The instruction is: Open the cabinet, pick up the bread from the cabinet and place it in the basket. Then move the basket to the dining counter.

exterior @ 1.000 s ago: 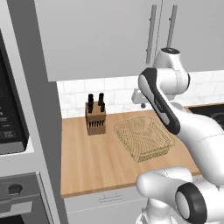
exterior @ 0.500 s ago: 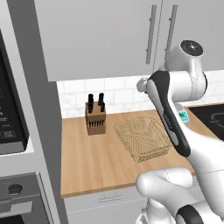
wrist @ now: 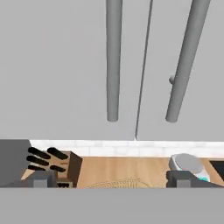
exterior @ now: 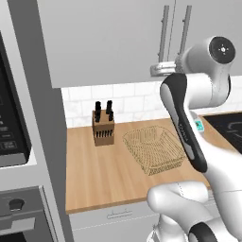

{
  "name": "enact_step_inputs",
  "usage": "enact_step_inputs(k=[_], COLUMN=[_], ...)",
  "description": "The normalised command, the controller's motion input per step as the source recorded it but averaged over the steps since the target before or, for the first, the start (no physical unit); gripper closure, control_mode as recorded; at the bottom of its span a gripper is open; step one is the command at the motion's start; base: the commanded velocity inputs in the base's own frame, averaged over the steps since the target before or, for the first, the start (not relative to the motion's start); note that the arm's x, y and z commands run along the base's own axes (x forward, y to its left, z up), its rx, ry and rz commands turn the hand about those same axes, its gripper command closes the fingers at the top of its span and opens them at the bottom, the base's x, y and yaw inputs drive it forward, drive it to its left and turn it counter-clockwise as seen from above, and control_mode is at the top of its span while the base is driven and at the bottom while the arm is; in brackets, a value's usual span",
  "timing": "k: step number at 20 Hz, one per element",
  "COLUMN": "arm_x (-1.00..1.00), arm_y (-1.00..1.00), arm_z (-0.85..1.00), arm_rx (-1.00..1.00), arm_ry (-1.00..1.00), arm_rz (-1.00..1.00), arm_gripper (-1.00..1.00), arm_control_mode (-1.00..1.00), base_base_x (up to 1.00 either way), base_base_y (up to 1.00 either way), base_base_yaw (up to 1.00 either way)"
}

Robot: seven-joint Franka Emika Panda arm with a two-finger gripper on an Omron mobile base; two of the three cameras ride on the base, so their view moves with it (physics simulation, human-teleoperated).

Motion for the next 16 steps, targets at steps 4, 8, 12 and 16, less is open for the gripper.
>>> enact_step_inputs(k=[4,8,12,16], arm_x=[0.18,0.31,0.45,0.5], arm_y=[0.0,-0.01,0.0,-0.01], arm_z=[0.66,0.4,0.11,-0.01], arm_rx=[0.0,0.0,0.0,0.0], arm_ry=[-0.15,0.0,0.0,0.01], arm_rz=[0.0,0.0,0.0,0.0], arm_gripper=[-1.0,-1.0,-1.0,-1.0], arm_control_mode=[-1.0,-1.0,-1.0,-1.0], base_base_x=[0.0,0.0,0.0,0.0], base_base_y=[0.0,0.0,0.0,0.0], base_base_yaw=[0.0,0.0,0.0,0.0])
